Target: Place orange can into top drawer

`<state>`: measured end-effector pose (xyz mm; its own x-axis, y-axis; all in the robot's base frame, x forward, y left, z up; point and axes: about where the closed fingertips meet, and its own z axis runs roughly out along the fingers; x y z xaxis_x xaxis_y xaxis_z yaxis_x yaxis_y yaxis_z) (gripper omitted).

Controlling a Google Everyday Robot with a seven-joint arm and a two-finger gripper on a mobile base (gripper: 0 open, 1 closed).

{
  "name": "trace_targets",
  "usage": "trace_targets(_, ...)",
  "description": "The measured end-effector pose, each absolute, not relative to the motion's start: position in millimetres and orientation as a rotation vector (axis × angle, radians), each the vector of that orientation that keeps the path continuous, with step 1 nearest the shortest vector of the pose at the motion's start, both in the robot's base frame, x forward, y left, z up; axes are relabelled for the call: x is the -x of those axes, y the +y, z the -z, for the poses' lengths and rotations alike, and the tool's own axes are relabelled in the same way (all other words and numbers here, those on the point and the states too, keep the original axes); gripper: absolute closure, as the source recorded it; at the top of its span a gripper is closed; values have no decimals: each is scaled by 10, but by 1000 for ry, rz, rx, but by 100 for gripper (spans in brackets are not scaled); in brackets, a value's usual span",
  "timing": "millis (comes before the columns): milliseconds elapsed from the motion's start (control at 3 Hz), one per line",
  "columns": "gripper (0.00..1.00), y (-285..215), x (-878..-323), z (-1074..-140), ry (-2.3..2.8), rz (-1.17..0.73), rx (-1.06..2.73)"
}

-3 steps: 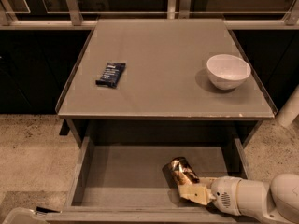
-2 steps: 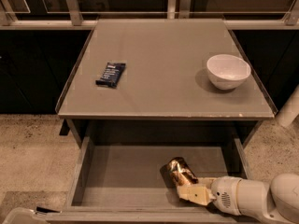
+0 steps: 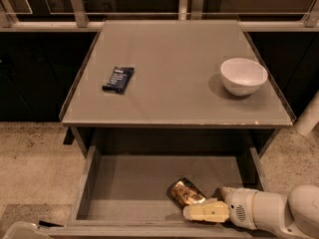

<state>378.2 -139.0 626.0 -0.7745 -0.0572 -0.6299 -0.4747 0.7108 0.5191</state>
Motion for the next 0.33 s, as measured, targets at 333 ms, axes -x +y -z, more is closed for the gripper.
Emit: trace_targets(333, 0, -1390, -3782, -6260, 2324, -926, 403)
